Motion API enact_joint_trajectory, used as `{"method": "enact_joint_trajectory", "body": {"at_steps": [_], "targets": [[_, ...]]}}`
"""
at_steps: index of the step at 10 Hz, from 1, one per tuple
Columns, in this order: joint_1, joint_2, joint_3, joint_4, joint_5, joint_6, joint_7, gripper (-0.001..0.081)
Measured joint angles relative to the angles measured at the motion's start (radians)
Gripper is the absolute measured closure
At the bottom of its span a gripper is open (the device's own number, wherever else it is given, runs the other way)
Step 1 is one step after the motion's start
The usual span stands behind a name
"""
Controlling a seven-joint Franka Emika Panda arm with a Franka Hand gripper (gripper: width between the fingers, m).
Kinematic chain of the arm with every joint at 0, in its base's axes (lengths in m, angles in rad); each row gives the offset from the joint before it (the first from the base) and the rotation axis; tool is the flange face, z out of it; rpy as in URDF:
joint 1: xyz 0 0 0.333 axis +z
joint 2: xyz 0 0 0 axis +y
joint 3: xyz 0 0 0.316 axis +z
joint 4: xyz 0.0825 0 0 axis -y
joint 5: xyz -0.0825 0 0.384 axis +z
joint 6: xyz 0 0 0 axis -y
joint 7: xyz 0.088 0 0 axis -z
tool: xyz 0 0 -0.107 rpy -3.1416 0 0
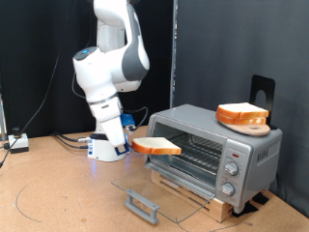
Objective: Make a piece of toast with the oven
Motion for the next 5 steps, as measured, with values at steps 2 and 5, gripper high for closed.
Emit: {"method": "enact_joint_trajectory", "body": {"at_steps": [2,5], "targets": [[0.042,-0.027,0.056,-0.038,0.041,0.053,0.016,0.0414],[0.107,-0.054,0.139,-0.061,0.102,0.094,0.061,0.0414]]}}
